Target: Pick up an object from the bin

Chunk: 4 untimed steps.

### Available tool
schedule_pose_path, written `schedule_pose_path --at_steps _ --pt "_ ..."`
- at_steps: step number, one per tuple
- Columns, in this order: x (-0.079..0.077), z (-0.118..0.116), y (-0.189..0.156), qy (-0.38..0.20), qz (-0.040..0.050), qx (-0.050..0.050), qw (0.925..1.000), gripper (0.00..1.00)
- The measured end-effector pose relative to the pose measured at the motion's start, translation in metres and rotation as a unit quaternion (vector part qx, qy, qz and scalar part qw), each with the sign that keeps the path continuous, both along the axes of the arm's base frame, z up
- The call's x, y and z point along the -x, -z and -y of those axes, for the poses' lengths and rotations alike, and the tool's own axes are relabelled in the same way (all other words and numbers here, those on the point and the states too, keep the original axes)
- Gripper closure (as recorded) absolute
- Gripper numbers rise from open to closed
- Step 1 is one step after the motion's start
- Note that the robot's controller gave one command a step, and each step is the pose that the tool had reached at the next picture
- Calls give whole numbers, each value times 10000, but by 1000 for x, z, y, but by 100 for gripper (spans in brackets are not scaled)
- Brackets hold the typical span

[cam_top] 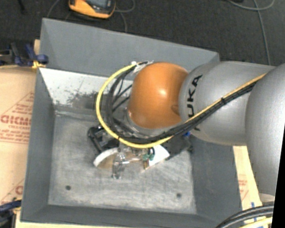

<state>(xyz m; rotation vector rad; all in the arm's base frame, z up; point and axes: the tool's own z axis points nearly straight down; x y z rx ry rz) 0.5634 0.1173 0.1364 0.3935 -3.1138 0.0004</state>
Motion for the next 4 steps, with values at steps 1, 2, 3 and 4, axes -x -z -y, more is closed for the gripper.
schedule_pose_path --at_steps 1,2,3,4 --pt "8 -12 33 45 33 -20 10000 100" --pt "8 -12 33 49 32 -20 10000 100" --pt "8 -13 -6 5 -22 5 10000 100" --pt "10 -8 -59 33 14 -2 10000 100"
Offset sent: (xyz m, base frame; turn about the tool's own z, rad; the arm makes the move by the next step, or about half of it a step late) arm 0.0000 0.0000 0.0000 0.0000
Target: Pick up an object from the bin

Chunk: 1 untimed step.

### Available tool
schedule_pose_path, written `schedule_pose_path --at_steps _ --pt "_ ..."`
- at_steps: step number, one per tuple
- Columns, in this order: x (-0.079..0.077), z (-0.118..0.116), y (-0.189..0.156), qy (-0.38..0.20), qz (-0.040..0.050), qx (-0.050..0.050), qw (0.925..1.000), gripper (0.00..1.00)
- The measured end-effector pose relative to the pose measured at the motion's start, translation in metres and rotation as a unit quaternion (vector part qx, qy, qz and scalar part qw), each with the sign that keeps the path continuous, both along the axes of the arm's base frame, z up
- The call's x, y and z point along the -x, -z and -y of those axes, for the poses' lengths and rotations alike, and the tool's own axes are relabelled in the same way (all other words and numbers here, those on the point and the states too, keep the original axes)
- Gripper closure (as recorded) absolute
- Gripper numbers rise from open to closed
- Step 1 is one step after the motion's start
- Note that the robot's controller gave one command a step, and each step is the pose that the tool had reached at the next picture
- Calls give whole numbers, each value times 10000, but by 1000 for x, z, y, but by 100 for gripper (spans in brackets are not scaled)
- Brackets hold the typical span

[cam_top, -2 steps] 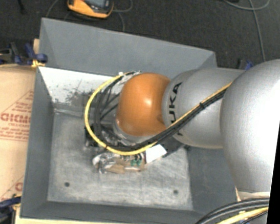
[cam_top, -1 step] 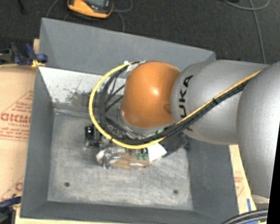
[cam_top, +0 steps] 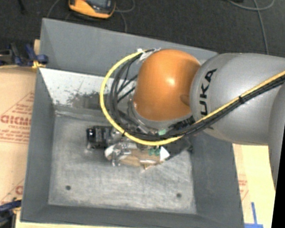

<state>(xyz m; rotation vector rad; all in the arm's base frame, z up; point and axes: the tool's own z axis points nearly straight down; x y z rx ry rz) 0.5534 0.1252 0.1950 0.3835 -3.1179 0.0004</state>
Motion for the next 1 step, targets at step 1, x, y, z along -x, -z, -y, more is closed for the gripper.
schedule_pose_path --at_steps 1 --pt "0 1 -36 2 25 -4 10000 100"
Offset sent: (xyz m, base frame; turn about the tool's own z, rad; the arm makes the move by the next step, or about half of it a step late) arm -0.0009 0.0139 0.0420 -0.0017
